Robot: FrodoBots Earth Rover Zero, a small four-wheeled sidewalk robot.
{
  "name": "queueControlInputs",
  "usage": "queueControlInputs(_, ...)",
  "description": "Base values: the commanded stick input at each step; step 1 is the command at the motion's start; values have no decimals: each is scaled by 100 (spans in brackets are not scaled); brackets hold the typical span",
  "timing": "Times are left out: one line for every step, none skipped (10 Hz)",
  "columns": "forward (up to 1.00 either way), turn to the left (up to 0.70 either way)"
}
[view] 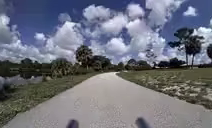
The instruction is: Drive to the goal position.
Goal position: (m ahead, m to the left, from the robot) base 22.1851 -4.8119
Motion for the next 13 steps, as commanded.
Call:
queueControlInputs(70, 0)
queueControlInputs(70, 0)
queueControlInputs(70, 0)
queueControlInputs(70, 0)
queueControlInputs(70, 0)
queueControlInputs(70, 0)
queueControlInputs(70, 0)
queueControlInputs(70, 0)
queueControlInputs(70, 0)
queueControlInputs(70, 0)
queueControlInputs(70, 0)
queueControlInputs(70, 0)
queueControlInputs(70, 0)
